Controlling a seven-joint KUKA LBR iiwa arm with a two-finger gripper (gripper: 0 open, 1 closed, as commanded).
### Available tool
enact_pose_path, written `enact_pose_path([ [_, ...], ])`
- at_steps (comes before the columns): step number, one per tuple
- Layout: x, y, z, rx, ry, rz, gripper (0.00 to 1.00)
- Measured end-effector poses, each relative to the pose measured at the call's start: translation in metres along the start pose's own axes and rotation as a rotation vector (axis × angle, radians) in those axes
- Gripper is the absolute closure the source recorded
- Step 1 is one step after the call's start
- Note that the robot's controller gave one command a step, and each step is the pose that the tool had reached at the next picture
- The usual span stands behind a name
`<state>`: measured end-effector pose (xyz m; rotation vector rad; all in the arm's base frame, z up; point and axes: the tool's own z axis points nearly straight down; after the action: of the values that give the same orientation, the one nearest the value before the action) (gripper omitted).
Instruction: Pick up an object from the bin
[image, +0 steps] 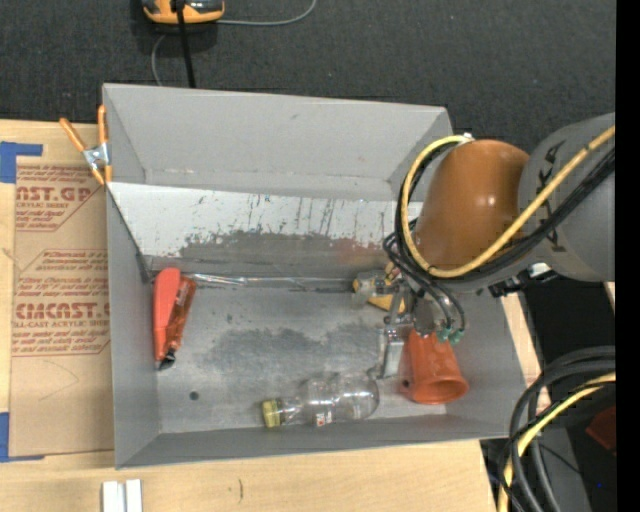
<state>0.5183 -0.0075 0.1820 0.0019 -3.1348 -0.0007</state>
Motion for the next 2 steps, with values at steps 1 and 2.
enact_pose_path([
  [1,-0.002,0.0,-0.004,0.0,-0.008,0.0,0.0],
  [2,0.006,0.015,0.058,-0.001,-0.008,0.09,0.0],
])
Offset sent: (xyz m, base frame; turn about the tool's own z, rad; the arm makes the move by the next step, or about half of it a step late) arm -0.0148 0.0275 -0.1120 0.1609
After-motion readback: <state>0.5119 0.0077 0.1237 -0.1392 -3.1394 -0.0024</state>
